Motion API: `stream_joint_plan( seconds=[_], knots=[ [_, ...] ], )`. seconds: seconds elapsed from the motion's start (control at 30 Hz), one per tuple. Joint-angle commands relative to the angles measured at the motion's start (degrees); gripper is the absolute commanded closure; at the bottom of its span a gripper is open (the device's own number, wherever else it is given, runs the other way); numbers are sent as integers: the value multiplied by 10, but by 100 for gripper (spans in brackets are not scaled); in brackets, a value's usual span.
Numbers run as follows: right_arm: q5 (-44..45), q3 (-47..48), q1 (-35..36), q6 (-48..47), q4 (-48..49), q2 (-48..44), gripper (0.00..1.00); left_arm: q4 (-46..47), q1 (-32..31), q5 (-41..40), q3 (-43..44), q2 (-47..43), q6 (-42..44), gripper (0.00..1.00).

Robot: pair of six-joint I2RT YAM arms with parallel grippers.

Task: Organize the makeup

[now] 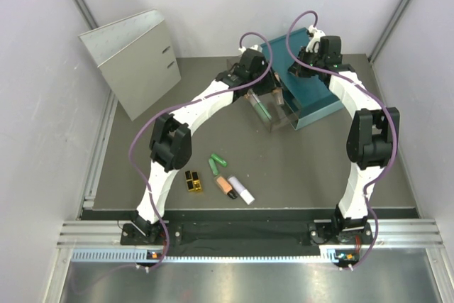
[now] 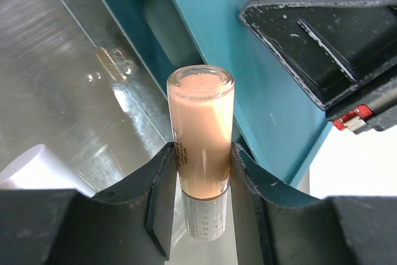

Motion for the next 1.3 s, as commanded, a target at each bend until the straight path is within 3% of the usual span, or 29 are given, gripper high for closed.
stream_joint_plan(
  seconds=[0.0, 0.67, 0.83, 1.1, 1.27],
  knots=[
    [25, -32, 6, -19, -121, 36, 100, 45, -1, 32, 15, -2, -4, 69],
    [20, -34, 5, -20, -121, 37, 100, 50, 10, 71, 1, 12, -28, 47],
    [19, -30, 5, -20, -121, 37, 100, 56, 12, 84, -4, 10, -29, 46],
    [19, -31, 4, -19, -123, 34, 100, 153, 14, 83, -72, -91, 74, 47],
    [20, -32, 5, -19, -122, 34, 100, 87, 16, 60, -86, -148, 163, 46]
  ],
)
